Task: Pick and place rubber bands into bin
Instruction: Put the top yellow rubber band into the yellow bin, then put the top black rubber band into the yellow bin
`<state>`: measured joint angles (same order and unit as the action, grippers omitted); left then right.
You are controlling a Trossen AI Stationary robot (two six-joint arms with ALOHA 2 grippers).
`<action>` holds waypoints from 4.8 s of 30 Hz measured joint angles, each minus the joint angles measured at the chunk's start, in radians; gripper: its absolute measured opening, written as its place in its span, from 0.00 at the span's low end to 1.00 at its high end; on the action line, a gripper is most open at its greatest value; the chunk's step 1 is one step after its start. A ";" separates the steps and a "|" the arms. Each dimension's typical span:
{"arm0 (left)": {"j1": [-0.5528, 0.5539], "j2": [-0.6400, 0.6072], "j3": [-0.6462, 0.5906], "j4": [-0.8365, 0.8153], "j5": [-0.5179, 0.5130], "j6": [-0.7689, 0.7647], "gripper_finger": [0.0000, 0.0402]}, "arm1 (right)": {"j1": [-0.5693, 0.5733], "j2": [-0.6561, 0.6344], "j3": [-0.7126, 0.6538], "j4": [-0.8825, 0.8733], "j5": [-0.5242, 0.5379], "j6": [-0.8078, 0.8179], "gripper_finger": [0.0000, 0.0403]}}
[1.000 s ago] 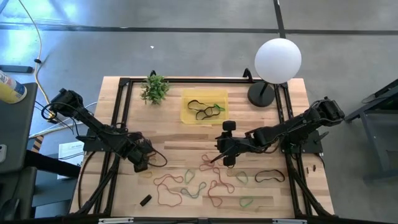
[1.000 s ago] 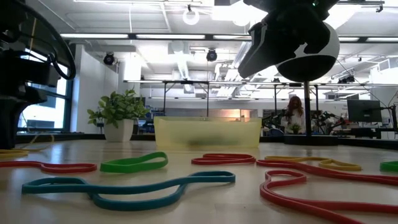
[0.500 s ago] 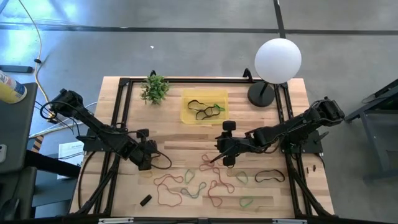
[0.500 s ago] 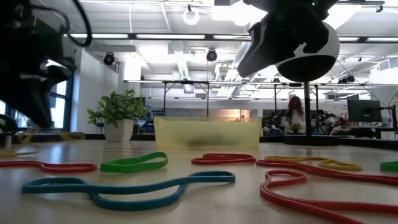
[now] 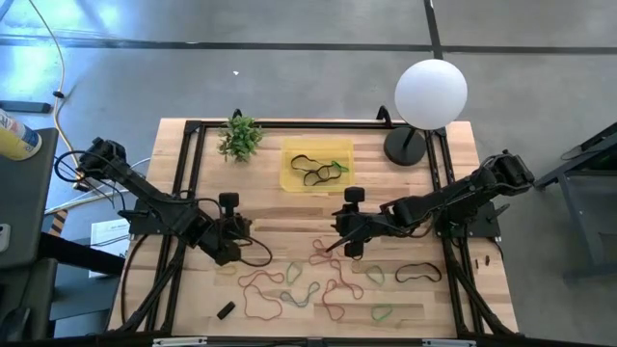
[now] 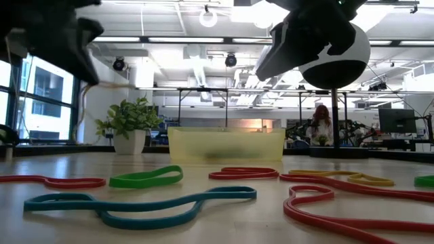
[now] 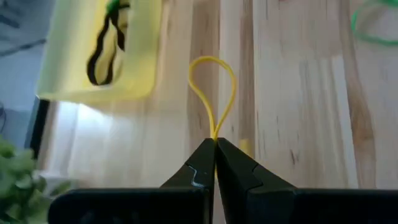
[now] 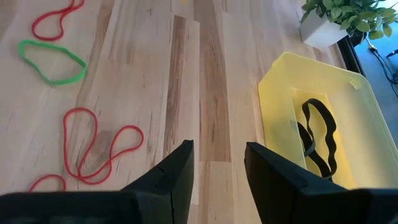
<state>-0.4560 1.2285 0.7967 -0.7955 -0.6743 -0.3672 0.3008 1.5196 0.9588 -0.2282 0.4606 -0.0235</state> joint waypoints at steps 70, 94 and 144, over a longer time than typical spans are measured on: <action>0.914 0.453 0.120 1.004 0.663 0.788 0.16 | -0.032 0.000 0.000 -0.022 -0.031 0.089 0.33; 0.717 0.343 0.122 0.843 0.841 0.899 0.26 | 0.214 -0.001 -0.262 -0.026 -0.109 0.511 0.33; 0.214 0.278 0.111 0.620 0.378 0.700 0.25 | 0.658 -0.161 -0.430 -0.391 -0.297 1.227 0.33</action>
<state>-0.2424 1.5063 0.9077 -0.1754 -0.2958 0.3332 0.9587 1.3582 0.5285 -0.6189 0.1639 1.2037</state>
